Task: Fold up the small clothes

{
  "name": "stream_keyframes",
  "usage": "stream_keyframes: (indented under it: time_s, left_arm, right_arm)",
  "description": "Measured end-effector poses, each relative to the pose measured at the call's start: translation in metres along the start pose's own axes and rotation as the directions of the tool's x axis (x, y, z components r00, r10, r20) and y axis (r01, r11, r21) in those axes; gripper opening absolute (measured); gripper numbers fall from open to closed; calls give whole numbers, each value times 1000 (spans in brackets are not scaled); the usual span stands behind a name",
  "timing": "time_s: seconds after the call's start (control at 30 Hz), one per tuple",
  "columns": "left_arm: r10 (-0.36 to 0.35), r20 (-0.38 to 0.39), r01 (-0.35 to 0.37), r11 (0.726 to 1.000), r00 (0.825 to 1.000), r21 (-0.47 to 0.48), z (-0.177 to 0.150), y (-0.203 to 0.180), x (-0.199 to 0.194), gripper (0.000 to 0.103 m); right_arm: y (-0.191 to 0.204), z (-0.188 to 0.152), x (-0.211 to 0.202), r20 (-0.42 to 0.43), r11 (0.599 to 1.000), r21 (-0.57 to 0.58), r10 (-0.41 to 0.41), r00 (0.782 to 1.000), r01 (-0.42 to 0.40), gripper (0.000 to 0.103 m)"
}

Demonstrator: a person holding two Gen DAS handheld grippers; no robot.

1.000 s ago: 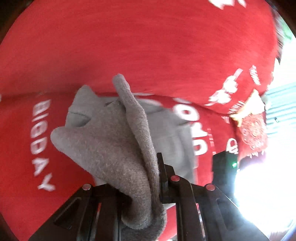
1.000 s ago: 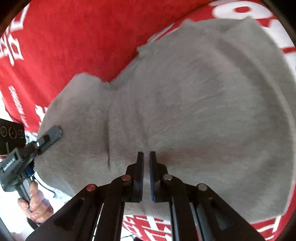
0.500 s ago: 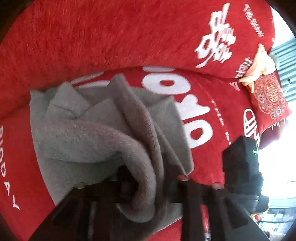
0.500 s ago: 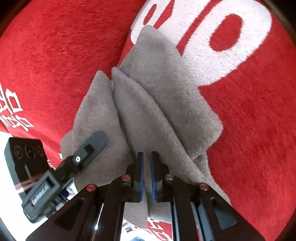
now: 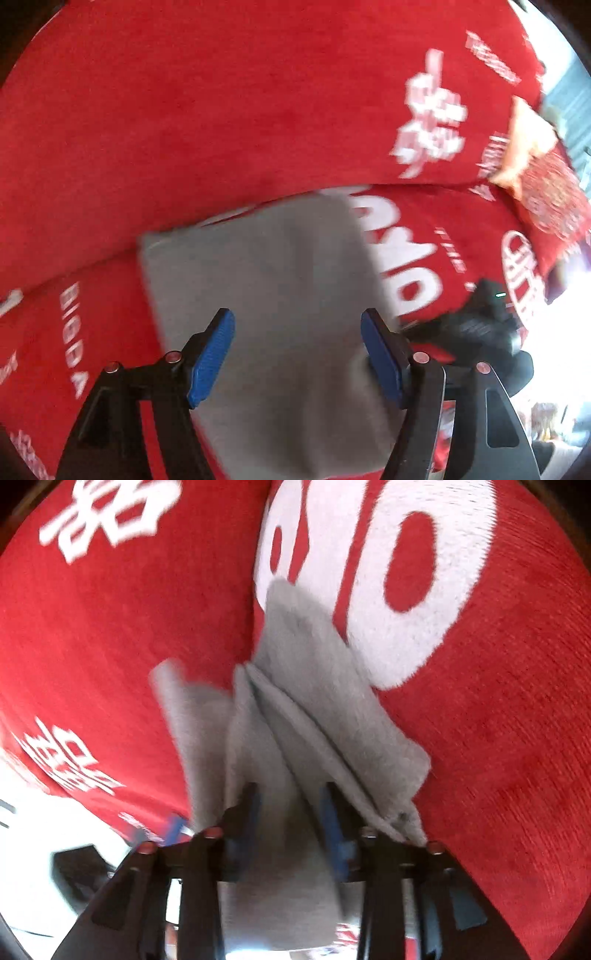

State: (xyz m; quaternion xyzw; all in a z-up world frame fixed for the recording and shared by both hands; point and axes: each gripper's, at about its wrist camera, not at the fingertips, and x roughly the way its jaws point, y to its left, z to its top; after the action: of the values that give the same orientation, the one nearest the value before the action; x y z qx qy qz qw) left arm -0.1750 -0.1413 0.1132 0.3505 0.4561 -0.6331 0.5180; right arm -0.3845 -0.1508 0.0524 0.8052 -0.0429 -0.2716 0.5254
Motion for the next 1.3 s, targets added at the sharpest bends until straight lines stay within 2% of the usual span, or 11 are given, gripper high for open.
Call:
stream_keyframes:
  time_s: [0.23,0.37,0.4,0.47,0.5,0.63,0.77,0.9,0.97,1.07,1.3]
  left_arm:
    - [73,-85,-83,989,994,-123,-30,68,12,72]
    - [136,-79,-145,981,988,-128,-40,81,21,72]
    - [147,-89,-157,980,985,-121,-40,82,24,72]
    - [176,-96,-188,974,980,-126,-38,85,29,72]
    - [179,-104,-192,973,978,-128,-38,85,30,72]
    - [236,-104,-248,961,966,-122,-34,82,31,72]
    - [252,-109,-261,962,962,-76,-40,76,39,72]
    - [223,-137,-238,966,965,-106,-49,80,55,74]
    - [236,-140,-253,959,962,-125,-49,83,56,83]
    - [220,-151,-240,962,964,-132,-49,87,56,84]
    - [247,-146,-268,951,958,-151,-34,102,51,84]
  right_arm:
    - [9,10,4,-19,992,41,121,992,-120,70]
    - [33,13,13,-107,994,-84,-71,992,62,70]
    - [39,12,16,-113,986,-125,-124,986,110,61]
    - [57,8,28,-91,931,-249,-296,951,266,18]
    - [70,3,30,-52,890,-320,-358,932,324,17]
    - [113,-18,15,49,811,-498,-328,943,308,16]
    - [104,-19,-5,111,767,-526,-364,925,366,15]
    - [61,1,-14,142,769,-422,-467,873,480,15]
    - [45,5,-23,121,824,-353,-431,894,444,15]
    - [54,-1,-21,142,784,-391,-465,874,482,15]
    - [68,26,-6,76,871,-327,-362,929,366,29]
